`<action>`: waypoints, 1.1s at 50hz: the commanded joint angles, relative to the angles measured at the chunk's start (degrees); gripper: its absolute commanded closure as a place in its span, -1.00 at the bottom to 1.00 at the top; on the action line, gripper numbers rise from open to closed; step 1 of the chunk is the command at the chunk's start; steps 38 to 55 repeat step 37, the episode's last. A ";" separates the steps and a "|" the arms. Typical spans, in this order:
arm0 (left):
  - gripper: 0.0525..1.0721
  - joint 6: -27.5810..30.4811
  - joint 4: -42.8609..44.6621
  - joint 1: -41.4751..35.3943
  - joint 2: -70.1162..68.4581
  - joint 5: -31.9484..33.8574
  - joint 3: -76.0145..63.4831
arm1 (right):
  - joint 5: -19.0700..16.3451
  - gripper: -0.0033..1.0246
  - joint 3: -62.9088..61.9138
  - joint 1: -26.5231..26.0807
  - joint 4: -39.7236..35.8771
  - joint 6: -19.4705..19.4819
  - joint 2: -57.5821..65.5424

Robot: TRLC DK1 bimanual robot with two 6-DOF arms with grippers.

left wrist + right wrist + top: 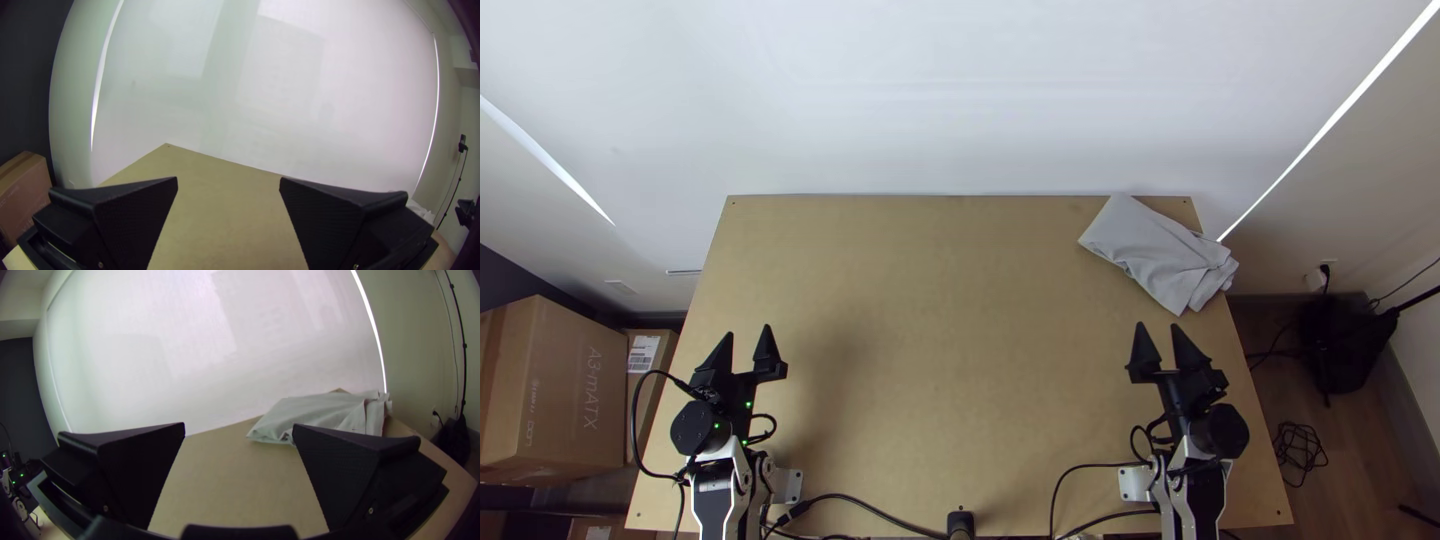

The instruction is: Fold the t-shirt

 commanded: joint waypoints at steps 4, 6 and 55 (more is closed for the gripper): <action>-0.91 0.93 -0.40 0.47 1.46 -0.44 -2.06 | 0.71 -0.93 -0.62 0.37 -0.50 0.63 -0.03; -0.91 0.93 -0.13 0.38 -0.03 -0.44 -2.14 | 0.71 -0.93 -0.62 0.46 -0.41 0.63 -0.21; -0.91 0.93 0.66 0.38 -0.64 -0.44 -2.41 | 0.71 -0.93 -0.62 0.55 -0.50 0.63 -0.21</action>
